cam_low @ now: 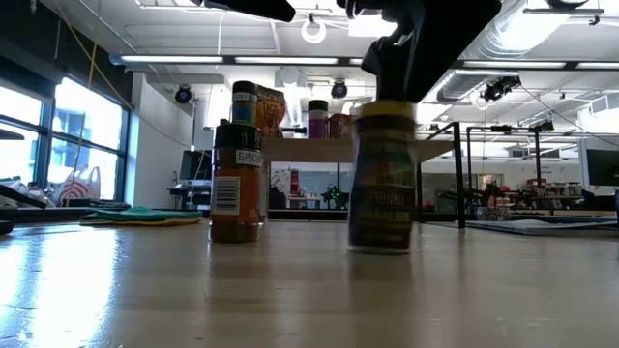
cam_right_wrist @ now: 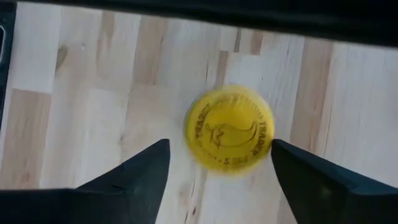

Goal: Shelf spices
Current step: Put the yellow seasoning bottle on the shelf

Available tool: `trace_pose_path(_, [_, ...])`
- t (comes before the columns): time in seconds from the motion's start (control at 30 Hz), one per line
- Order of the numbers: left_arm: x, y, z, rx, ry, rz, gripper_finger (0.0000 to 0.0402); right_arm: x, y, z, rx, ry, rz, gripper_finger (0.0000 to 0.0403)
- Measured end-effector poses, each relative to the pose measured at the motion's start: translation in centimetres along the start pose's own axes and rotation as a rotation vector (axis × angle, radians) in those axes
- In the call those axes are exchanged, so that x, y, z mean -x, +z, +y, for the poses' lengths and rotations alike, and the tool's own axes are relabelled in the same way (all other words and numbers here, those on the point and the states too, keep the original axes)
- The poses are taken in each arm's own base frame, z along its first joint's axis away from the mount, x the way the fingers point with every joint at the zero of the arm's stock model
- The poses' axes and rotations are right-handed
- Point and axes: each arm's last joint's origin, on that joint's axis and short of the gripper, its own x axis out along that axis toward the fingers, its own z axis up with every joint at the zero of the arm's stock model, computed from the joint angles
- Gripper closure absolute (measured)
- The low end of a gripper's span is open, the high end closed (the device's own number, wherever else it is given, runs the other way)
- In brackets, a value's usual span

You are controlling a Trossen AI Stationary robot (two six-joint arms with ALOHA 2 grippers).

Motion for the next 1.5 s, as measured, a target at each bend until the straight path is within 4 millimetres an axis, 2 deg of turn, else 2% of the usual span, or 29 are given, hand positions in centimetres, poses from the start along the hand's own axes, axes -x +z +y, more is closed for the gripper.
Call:
trace_pose_path(0.17, [0.0, 0.0, 0.0, 0.0, 0.0, 0.0, 0.0085, 0.0, 0.1, 0.0, -0.016, 0.067, -0.005, 0.0105])
trace_pose_path(0.3, [0.0, 0.0, 0.0, 0.003, 0.0, 0.0, 0.0085, 0.7, -0.1, -0.1, -0.054, 0.018, 0.035, 0.0101])
trace_pose_path(0.4, [0.0, 0.0, -0.1, 0.011, -0.02, 0.004, 0.0085, 2.6, -1.2, 0.8, -0.055, -0.1, 0.072, 0.01])
trace_pose_path(0.53, [-0.6, 0.2, 0.1, 0.052, -0.101, 0.021, 0.0085, 6.2, -3.5, 3.2, -0.053, -0.247, 0.07, 0.01])
trace_pose_path(0.67, [-2.8, 1.3, 1.2, 0.157, -0.262, 0.039, 0.0085, 9.4, -5.7, 5.9, -0.116, -0.362, -0.035, 0.01])
trace_pose_path(0.83, [-5.4, 3.4, 3.9, 0.208, -0.364, 0.097, 0.0085, 12.0, -8.2, 8.9, -0.177, -0.423, -0.18, 0.01])
trace_pose_path(0.97, [-6.5, 5.3, 5.4, 0.152, -0.419, 0.13, 0.0085, 12.8, -9.6, 10.8, -0.169, -0.477, -0.287, 0.01])
trace_pose_path(1.1, [-7.7, 6.4, 4.8, 0.054, -0.452, 0.175, 0.0085, 13.1, -10.3, 11.8, -0.171, -0.486, -0.34, 0.01])
trace_pose_path(1.27, [-9.7, 5.7, 3.0, -0.047, -0.449, 0.313, 0.0085, 13.2, -10.7, 12.3, -0.177, -0.486, -0.37, 0.01])
trace_pose_path(1.5, [-12.3, 3.9, 1.8, -0.045, -0.438, 0.442, 0.0085, 13.3, -10.8, 12.5, -0.166, -0.492, -0.381, 0.01])
